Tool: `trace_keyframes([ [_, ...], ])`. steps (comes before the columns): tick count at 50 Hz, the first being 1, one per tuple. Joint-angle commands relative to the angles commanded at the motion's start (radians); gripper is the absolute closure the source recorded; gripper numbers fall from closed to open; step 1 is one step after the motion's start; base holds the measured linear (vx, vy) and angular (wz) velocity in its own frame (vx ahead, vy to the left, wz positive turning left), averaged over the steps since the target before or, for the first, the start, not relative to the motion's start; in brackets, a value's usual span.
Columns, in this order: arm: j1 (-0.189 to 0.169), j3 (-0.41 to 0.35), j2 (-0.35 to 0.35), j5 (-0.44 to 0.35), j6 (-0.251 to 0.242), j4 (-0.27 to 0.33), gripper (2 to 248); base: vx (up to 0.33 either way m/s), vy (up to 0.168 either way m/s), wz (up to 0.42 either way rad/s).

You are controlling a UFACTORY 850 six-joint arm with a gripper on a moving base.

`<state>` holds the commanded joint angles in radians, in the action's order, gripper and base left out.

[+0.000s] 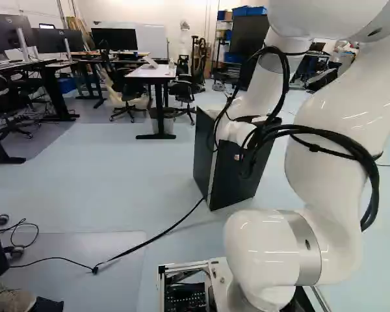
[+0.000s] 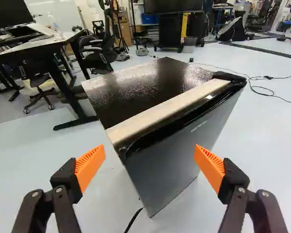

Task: Open the fridge door

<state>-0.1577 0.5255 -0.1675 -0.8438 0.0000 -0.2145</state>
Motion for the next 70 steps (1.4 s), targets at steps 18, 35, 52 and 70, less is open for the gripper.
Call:
trace_keyframes([
  [18, 0.004, 0.036, -0.031, 0.018, 0.000, -0.032, 3, 0.000, 0.000, 0.000],
  [35, 0.011, 0.056, -0.049, 0.044, 0.000, -0.069, 3, 0.000, 0.000, 0.000],
  [52, 0.020, 0.071, -0.062, 0.071, 0.000, -0.106, 3, 0.000, 0.000, 0.000],
  [70, 0.029, 0.086, -0.074, 0.100, 0.000, -0.146, 3, 0.000, 0.000, 0.000],
])
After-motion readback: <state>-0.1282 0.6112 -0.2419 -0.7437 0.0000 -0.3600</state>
